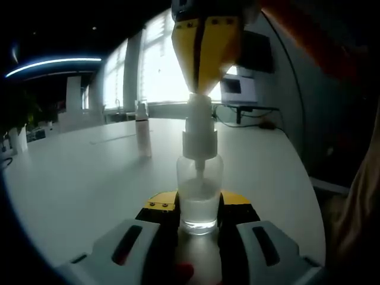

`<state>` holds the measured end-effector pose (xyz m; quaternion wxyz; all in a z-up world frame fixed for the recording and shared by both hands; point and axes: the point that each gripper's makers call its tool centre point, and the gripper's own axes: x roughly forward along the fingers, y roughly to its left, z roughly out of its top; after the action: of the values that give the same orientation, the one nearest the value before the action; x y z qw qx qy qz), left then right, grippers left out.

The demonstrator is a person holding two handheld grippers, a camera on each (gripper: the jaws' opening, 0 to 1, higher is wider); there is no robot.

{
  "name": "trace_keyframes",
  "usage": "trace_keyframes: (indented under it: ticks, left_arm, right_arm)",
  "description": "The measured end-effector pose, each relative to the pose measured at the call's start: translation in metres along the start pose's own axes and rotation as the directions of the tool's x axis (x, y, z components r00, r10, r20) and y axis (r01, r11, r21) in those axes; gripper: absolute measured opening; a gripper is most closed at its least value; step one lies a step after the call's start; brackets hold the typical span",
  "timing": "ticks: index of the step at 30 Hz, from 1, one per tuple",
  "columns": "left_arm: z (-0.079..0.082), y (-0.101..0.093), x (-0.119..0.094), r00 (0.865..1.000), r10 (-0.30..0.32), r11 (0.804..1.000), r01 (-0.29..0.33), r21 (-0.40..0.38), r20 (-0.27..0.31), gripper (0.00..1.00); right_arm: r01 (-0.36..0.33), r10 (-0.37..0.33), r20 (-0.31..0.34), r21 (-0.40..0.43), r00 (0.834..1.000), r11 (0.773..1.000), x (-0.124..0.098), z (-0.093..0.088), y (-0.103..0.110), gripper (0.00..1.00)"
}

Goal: Clamp pump bottle remove cover press pump head put on cover

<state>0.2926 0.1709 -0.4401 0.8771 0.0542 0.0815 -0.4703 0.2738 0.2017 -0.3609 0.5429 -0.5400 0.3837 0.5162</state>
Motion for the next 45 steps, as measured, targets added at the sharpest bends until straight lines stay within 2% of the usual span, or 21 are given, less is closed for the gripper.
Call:
trace_keyframes:
  ticks: [15, 33, 45]
  left_arm:
    - [0.0005, -0.0022, -0.0002, 1.000, -0.001, 1.000, 0.001, -0.001, 0.000, 0.15]
    - [0.0003, -0.0006, -0.0002, 1.000, 0.000, 1.000, 0.000, 0.003, 0.000, 0.15]
    - [0.0003, -0.0012, -0.0001, 1.000, 0.001, 1.000, -0.001, 0.004, 0.000, 0.15]
  right_arm:
    - [0.001, -0.001, -0.015, -0.024, 1.000, 1.000, 0.0003, 0.0009, 0.0005, 0.00]
    - [-0.006, 0.005, -0.017, -0.003, 1.000, 1.000, 0.0007, 0.0003, 0.0005, 0.00]
    - [-0.010, 0.010, -0.040, -0.003, 0.999, 1.000, 0.0051, -0.0007, 0.0014, 0.00]
